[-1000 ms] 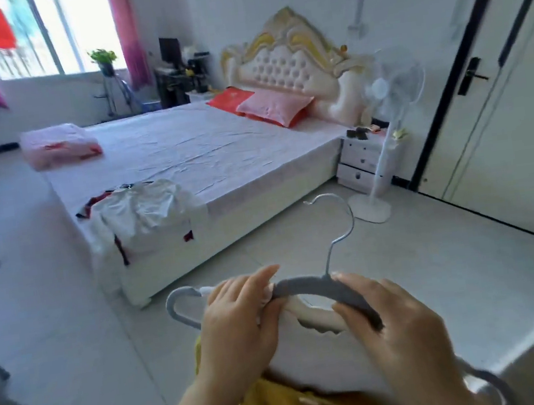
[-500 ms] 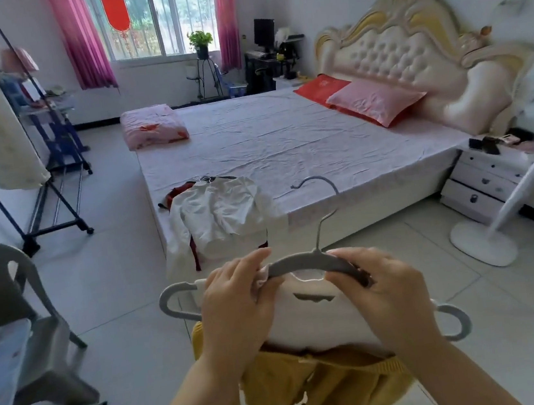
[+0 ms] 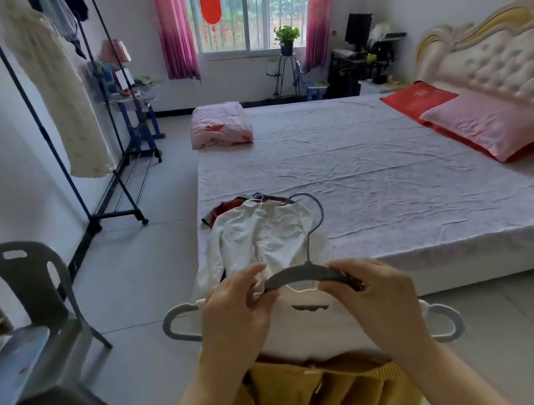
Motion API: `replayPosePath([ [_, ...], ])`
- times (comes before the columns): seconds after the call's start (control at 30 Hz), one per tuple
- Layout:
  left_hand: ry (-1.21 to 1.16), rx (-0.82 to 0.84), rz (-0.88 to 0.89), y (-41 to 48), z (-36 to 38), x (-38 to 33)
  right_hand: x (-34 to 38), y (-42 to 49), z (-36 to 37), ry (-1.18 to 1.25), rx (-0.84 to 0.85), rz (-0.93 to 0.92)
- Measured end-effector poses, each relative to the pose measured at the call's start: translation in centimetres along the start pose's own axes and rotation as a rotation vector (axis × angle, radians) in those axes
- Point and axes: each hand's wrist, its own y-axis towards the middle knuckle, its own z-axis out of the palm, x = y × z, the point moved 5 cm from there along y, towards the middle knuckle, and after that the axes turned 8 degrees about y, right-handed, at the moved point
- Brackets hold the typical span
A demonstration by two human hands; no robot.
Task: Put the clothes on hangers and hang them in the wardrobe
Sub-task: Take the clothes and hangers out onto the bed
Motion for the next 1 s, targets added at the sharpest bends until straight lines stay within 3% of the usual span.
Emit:
replayPosePath([
  [0.67,-0.041,0.067,-0.106,30.5,18.1,15.5,-16.9,31.7,15.9,0.027,0.064,0.021],
  [0.9,0.025,0.039,-0.137,39.9,24.2,20.3,-22.7,43.1,21.7,0.045,0.194,0.016],
  [1.0,0.047,0.072,-0.235,43.5,27.3,23.2,-25.8,47.5,24.8,0.078,0.256,0.019],
])
